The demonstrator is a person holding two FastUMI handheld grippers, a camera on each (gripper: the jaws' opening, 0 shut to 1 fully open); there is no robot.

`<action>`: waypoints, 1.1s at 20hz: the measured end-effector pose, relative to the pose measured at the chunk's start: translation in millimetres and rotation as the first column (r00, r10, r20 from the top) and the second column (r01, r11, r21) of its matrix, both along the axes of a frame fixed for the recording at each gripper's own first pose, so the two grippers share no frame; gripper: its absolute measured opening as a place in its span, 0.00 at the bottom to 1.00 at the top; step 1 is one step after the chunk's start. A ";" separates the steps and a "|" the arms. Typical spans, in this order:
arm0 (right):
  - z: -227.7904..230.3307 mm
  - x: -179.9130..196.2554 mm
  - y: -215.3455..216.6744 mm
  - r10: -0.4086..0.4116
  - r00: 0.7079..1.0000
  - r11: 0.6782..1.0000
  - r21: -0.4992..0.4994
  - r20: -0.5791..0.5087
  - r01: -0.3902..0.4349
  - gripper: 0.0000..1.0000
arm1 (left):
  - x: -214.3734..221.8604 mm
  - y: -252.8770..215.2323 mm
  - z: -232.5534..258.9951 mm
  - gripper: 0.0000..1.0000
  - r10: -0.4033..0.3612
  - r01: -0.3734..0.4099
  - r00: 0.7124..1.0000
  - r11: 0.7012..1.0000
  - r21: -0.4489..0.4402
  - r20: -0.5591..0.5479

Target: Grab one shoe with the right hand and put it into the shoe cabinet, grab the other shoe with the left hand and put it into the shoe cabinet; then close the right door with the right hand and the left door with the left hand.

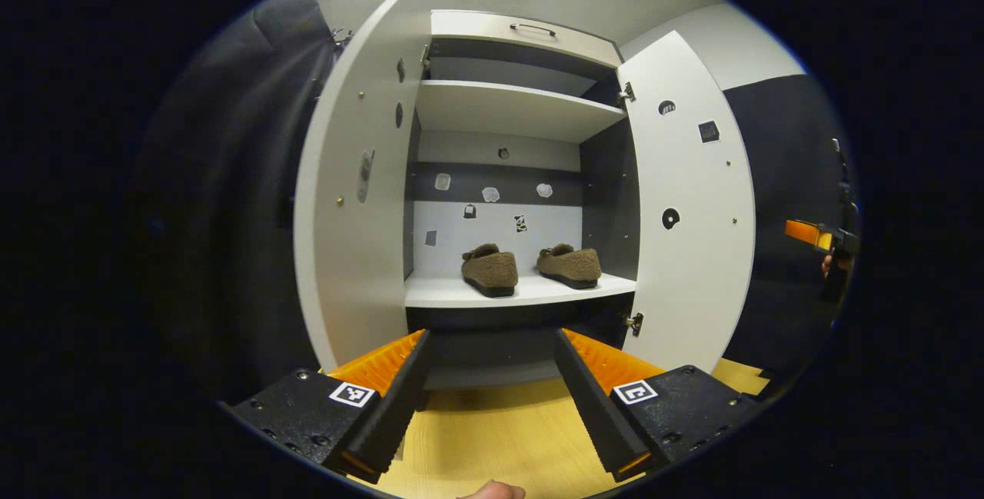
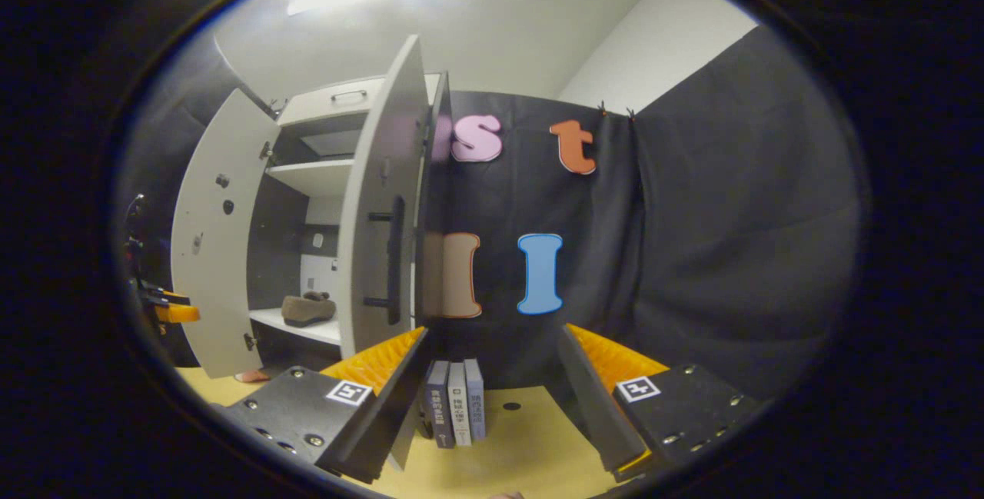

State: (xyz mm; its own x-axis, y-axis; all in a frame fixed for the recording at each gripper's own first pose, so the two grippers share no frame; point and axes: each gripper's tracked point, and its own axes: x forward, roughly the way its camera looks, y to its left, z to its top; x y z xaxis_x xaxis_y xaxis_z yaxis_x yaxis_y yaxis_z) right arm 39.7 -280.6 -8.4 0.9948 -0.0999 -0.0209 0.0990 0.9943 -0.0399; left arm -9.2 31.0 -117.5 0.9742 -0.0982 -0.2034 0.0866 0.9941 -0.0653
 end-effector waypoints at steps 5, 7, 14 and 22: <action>1.4 56.3 -30.2 0.049 0.998 0.995 -0.082 -0.049 -0.052 1.00 | -40.7 16.7 2.1 0.96 0.027 -0.028 0.998 0.999 0.021 0.065; -3.7 76.5 -30.7 0.053 0.995 0.998 -0.030 -0.083 -0.055 1.00 | -50.8 20.0 2.8 0.96 0.028 -0.028 0.997 1.000 0.004 0.079; 4.4 106.5 57.4 0.234 0.969 0.963 0.158 -0.077 -0.220 0.98 | -61.8 30.2 -8.5 0.97 0.014 -0.015 0.998 1.000 0.027 0.059; 14.2 100.6 132.0 0.270 0.956 0.963 0.061 -0.120 -0.264 0.91 | -66.5 25.5 -4.9 0.97 0.003 -0.005 0.998 1.000 0.019 0.069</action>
State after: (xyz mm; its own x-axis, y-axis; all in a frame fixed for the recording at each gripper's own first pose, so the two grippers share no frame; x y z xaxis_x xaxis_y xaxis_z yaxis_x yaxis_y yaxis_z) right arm 140.3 -148.6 5.7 0.9741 0.1727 -0.1457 -0.1732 0.9848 0.0090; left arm -75.7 56.6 -122.4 0.9863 -0.0910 -0.1373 0.0862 0.9954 -0.0406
